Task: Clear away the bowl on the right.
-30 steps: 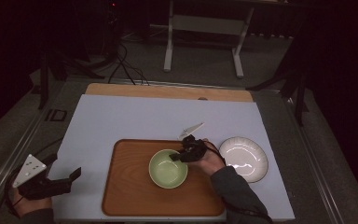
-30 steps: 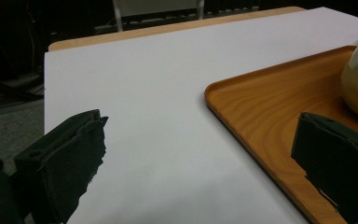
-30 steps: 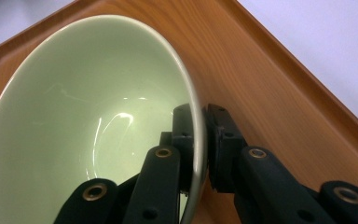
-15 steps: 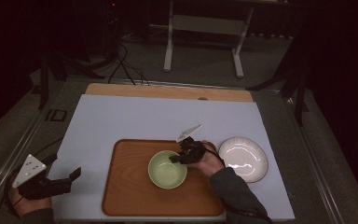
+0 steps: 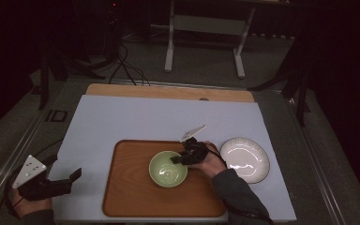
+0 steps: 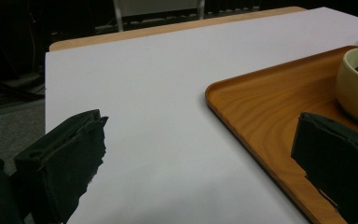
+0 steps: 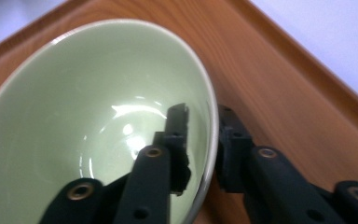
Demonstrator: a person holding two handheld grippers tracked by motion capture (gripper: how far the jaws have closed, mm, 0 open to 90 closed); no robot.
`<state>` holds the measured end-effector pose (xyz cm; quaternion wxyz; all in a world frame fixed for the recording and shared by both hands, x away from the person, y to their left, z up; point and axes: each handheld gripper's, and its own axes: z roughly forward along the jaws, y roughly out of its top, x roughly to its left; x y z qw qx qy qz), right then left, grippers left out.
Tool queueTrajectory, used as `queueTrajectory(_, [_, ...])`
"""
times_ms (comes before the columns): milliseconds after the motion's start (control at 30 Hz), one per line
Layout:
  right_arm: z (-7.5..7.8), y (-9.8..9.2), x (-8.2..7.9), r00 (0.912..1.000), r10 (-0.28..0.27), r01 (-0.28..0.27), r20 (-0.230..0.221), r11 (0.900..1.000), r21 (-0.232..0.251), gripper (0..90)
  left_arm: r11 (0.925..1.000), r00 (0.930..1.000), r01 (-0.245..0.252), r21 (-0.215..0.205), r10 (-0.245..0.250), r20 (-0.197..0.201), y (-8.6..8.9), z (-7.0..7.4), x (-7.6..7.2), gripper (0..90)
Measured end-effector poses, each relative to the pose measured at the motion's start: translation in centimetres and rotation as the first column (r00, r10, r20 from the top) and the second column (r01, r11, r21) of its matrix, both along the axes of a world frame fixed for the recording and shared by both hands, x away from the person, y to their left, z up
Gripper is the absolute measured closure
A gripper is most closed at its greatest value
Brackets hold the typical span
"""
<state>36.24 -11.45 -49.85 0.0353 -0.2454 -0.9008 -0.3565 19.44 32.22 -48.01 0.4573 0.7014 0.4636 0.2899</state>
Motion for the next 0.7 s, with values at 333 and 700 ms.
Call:
queueTrajectory(333, [2.3,-1.5,-0.2,0.9990,-0.024,0.022,0.038,0.998,0.054,63.5,1.0000,1.0000,0.000,0.000,0.000,-0.001,0.0,0.0,0.0,2.7])
queueTrajectory(700, [3.3,-4.0,-0.4,0.9958,-0.070,0.065,0.059,0.994,0.084,52.4,1.0000,1.0000,0.000,0.004,0.000,-0.003,0.0,0.0,0.0,2.7])
